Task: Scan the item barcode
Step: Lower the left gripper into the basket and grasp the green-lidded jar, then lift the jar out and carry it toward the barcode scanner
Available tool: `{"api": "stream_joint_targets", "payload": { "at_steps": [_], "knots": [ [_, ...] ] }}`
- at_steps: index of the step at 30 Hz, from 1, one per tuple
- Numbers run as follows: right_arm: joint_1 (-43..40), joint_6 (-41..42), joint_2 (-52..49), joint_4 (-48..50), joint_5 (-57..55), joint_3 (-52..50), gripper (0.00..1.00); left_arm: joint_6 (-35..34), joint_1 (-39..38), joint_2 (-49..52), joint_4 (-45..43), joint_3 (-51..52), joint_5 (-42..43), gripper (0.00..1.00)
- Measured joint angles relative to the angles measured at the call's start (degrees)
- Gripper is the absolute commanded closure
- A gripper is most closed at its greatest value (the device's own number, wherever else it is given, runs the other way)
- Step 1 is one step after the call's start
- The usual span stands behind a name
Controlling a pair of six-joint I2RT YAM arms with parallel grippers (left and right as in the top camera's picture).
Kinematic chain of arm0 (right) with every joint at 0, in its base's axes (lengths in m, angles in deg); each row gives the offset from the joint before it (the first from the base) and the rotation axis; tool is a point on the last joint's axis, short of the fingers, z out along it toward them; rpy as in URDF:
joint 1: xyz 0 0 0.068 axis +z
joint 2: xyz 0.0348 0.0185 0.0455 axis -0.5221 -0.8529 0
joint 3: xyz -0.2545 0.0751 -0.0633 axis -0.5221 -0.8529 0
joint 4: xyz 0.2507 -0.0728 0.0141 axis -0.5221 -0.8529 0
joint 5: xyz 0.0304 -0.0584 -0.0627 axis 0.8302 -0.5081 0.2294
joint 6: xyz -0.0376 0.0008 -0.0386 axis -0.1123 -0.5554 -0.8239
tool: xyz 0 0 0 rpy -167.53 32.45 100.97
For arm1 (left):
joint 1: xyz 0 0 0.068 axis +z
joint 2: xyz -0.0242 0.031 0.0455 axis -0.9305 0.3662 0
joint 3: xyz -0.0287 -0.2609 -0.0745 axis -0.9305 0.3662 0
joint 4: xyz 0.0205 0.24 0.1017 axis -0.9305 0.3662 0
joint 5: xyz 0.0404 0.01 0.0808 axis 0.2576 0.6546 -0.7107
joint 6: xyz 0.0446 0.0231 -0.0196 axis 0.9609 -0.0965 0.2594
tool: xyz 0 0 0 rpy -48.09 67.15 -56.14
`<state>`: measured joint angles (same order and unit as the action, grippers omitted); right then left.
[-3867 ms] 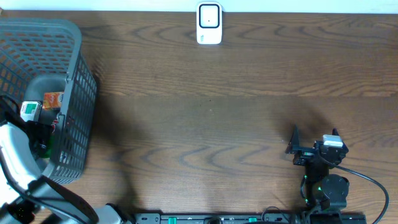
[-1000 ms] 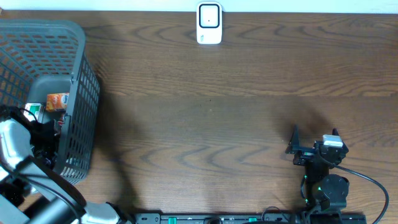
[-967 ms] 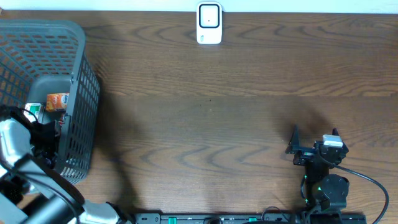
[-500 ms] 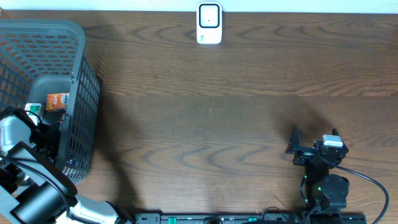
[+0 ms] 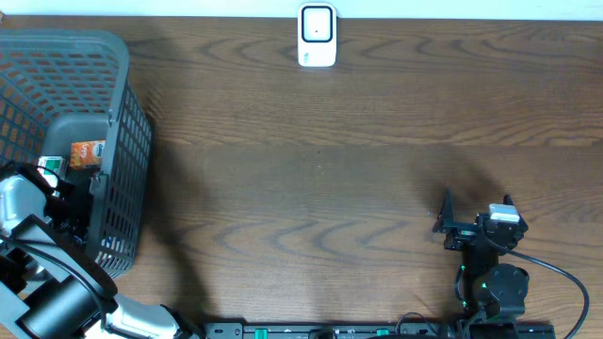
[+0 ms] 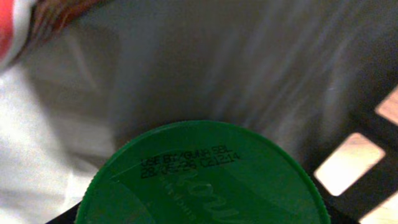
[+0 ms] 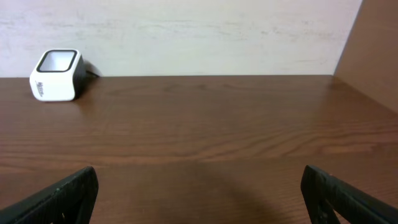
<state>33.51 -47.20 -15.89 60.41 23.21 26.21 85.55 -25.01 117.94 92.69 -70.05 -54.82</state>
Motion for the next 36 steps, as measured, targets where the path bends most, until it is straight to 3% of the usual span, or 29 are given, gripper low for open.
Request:
{"api": "stream_joint_targets", "payload": {
  "at_steps": [7,13,24,36],
  "knots": [
    [0.00,0.00,0.00,0.00,0.02,0.00,0.01,0.02,-0.04,0.02,-0.42,0.00,8.28,0.48],
    [0.00,-0.02,0.00,0.00,0.02,0.00,0.01,0.02,-0.13,0.37,-0.48,-0.85,11.52,0.56],
    [0.00,-0.02,-0.02,0.00,0.02,0.00,0.01,-0.70,-0.17,-0.44,1.90,-16.06,13.14,0.56],
    [0.00,0.00,-0.02,0.00,0.02,0.00,0.01,-5.81,-1.27,-18.91,0.63,-22.60,13.18,0.51]
  ]
}}
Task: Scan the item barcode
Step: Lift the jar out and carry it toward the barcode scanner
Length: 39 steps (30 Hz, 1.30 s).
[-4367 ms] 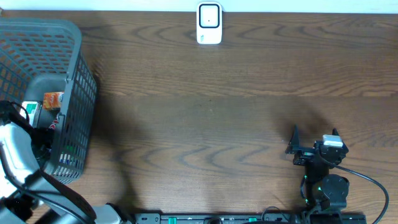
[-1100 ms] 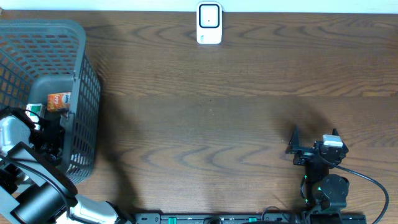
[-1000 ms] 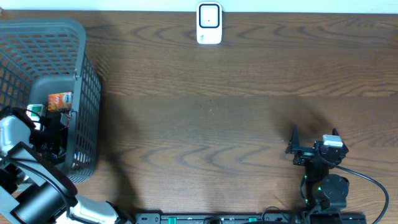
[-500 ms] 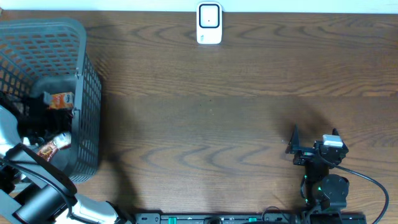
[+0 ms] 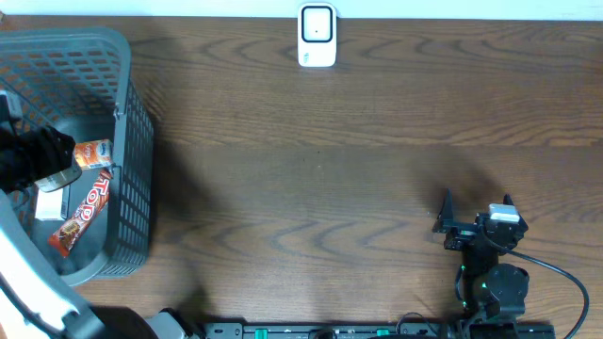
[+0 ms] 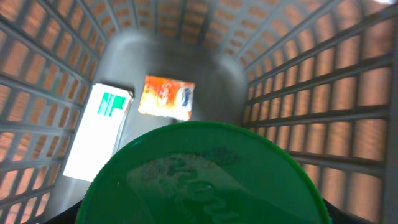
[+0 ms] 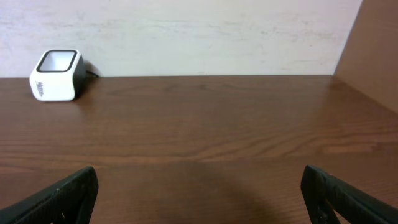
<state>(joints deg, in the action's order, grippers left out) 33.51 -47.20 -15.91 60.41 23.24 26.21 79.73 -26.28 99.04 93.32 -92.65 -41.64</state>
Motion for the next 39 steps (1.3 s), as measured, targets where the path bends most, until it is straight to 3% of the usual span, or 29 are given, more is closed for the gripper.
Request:
{"api": "stream_joint_targets", "payload": {
  "at_steps": [20,24,26,39],
  "knots": [
    [0.00,0.00,0.00,0.00,0.02,0.00,0.01,-9.77,-23.17,-16.24,-2.45,0.00,0.37,0.51],
    [0.00,-0.02,0.00,0.00,-0.02,0.00,0.01,-11.43,-32.52,-15.54,-2.56,0.00,-0.07,0.51],
    [0.00,-0.02,0.00,0.00,0.02,0.00,0.01,-12.07,-38.73,-14.34,-3.45,0.00,0.00,0.45],
    [0.00,-0.02,0.02,0.00,0.11,-0.02,0.01,-13.97,-61.83,-2.95,-10.86,0.15,-8.04,0.48]
  ]
}}
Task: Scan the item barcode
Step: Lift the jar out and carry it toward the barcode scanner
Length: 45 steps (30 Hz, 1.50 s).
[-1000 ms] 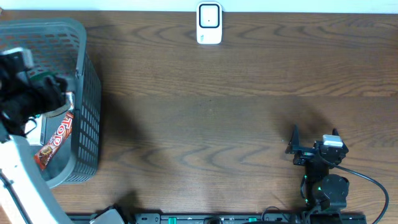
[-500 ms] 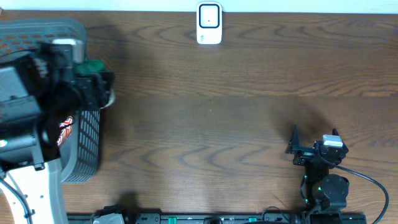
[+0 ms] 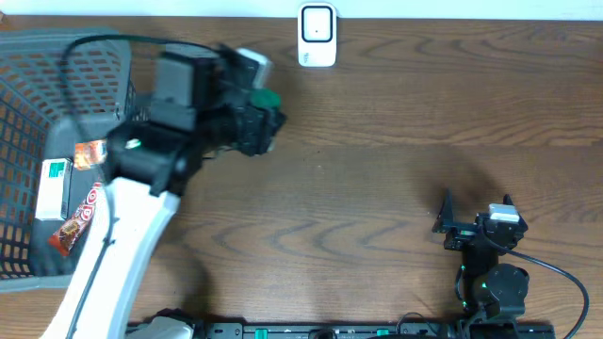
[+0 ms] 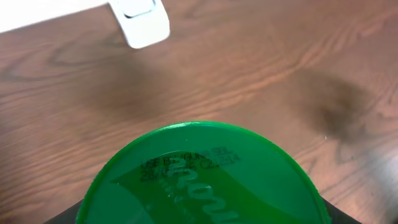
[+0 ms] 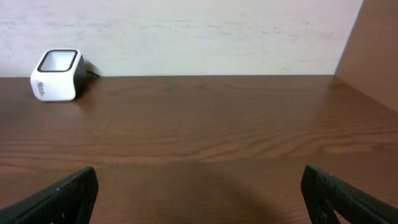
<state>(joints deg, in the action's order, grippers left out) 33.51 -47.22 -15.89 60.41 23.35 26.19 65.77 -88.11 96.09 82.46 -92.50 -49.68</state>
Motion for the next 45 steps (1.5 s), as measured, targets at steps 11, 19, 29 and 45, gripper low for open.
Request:
{"api": "stream_joint_targets", "payload": {
  "at_steps": [11,19,29,45],
  "knots": [
    [0.00,0.00,0.00,0.00,0.02,0.00,0.01,-1.11,-13.75,15.74,-9.88,0.22,-4.37,0.48],
    [0.00,0.02,-0.02,0.00,0.02,-0.02,0.01,-5.62,-22.38,28.81,-27.17,0.44,-10.08,0.47],
    [0.00,0.02,0.00,0.00,0.02,-0.02,0.01,-10.03,-24.00,40.04,-40.09,0.61,-21.66,0.46],
    [0.00,0.00,-0.02,0.00,0.02,-0.02,0.01,-17.46,-24.00,40.70,-53.22,10.47,-26.36,0.39]
  ]
}}
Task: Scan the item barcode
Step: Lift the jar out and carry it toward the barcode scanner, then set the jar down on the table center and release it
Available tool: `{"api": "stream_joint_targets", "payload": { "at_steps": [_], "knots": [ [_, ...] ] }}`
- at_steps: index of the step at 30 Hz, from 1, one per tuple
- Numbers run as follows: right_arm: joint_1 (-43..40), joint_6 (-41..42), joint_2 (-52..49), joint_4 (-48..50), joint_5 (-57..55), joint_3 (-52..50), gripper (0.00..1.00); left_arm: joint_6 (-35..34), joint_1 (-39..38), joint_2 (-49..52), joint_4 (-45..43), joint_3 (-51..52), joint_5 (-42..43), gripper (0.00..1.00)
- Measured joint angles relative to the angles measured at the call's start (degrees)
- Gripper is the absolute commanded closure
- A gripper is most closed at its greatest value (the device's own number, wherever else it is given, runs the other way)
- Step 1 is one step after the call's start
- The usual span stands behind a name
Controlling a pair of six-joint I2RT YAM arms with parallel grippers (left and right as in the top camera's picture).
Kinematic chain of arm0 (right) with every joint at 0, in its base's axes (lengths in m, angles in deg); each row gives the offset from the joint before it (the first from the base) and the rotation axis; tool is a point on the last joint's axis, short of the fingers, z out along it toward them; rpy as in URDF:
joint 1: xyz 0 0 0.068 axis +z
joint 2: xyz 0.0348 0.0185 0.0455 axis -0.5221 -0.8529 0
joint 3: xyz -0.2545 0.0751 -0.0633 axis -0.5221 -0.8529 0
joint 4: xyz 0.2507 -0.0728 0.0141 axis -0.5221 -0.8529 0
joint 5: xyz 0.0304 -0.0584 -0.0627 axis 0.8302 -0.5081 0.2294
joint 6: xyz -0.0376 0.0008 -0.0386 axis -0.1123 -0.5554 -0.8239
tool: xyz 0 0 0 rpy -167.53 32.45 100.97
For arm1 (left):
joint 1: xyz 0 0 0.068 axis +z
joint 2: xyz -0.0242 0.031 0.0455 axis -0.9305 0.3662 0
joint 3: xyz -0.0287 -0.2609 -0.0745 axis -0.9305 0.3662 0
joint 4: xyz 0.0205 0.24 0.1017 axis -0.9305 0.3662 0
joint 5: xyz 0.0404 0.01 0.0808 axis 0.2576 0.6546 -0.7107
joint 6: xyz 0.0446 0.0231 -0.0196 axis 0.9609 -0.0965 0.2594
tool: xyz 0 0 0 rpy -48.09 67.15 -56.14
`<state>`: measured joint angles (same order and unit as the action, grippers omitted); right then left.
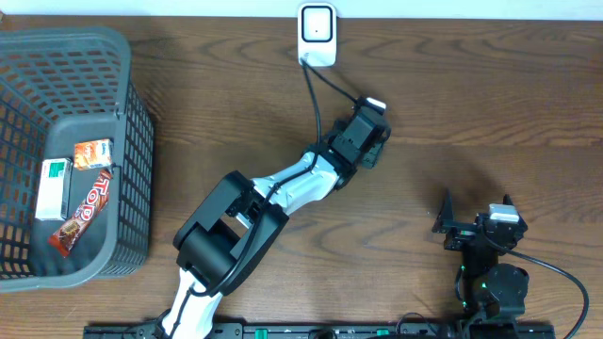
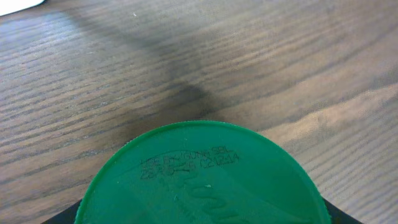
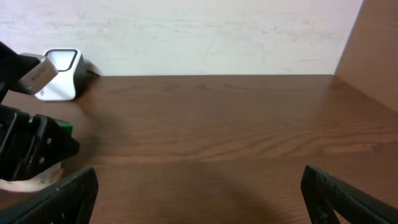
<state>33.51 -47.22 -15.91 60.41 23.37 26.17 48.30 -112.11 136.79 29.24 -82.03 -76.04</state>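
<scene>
A container with a green lid (image 2: 202, 177) printed with a date code fills the bottom of the left wrist view, and my left gripper (image 1: 373, 143) is shut on it. They hang low over the wood table, in front of and slightly right of the white scanner (image 1: 317, 36). In the right wrist view the scanner (image 3: 59, 81) stands at the far left, with the left gripper (image 3: 34, 149) and a sliver of green lid (image 3: 64, 128) in front of it. My right gripper (image 3: 199, 186) rests open near the front right (image 1: 476, 209), holding nothing. No barcode shows.
A grey mesh basket (image 1: 132, 122) stands at the left edge, holding an orange packet (image 1: 91, 153), a white-and-green box (image 1: 53, 186) and a red candy bar (image 1: 83, 212). The scanner's cable (image 1: 314, 94) runs across the table toward the left arm.
My left gripper with the green-lidded container has moved right, from left of and in front of the scanner to a spot in front of it and slightly right. The right arm has not moved.
My left gripper was down in the basket, shut on the green-lidded container. Then it held the container above the basket's other items. Then it was out over the table left of the scanner, and now sits right of it. The right gripper stayed open throughout.
</scene>
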Motion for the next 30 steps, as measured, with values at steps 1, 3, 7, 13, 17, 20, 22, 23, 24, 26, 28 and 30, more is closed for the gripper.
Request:
{"api": "stream_joint_targets", "payload": {
  "at_steps": [1,3,7,13,17,20,22,23,24,26,28,30],
  "knots": [
    [0.00,0.02,0.02,0.00,0.02,0.00,0.01,-0.68,-0.02,-0.24,-2.05,1.29,-0.17,0.38],
    [0.00,0.02,0.02,0.00,0.00,0.00,0.01,-2.01,-0.02,-0.72,-4.39,3.08,-0.26,0.35],
    [0.00,0.02,0.02,0.00,0.00,0.00,0.01,-4.35,-0.04,-1.86,-6.60,5.88,-0.42,0.32],
    [0.00,0.00,0.02,0.00,0.00,0.00,0.01,-5.20,-2.14,-2.05,-4.90,7.93,-0.72,0.22],
    [0.00,0.00,0.02,0.00,0.00,-0.02,0.01,-5.20,-4.74,-2.12,-4.74,8.46,-1.99,0.14],
    [0.00,0.00,0.02,0.00,0.00,0.00,0.01,-5.16,-6.80,-3.02,-1.40,8.55,-3.45,0.08],
    [0.00,0.02,0.02,0.00,0.02,-0.02,0.01,-5.29,-7.82,-3.65,1.18,8.68,-4.48,0.09],
    [0.00,0.00,0.02,0.00,0.00,-0.02,0.01,-5.29,-8.24,-4.11,2.84,8.76,-4.90,0.08],
    [0.00,0.00,0.02,0.00,0.00,-0.02,0.01,-5.31,-8.55,-4.81,4.74,9.01,-5.29,0.08],
    [0.00,0.02,0.02,0.00,0.00,-0.02,0.01,-5.27,-8.74,-6.67,7.43,9.70,-5.97,0.08],
    [0.00,0.00,0.02,0.00,0.02,-0.02,0.01,-5.18,-8.70,-9.16,9.62,10.10,-6.43,0.08],
    [0.00,0.00,0.02,0.02,0.00,-0.02,0.01,-5.01,-8.63,-12.20,10.75,10.16,-6.69,0.08]
  ]
}}
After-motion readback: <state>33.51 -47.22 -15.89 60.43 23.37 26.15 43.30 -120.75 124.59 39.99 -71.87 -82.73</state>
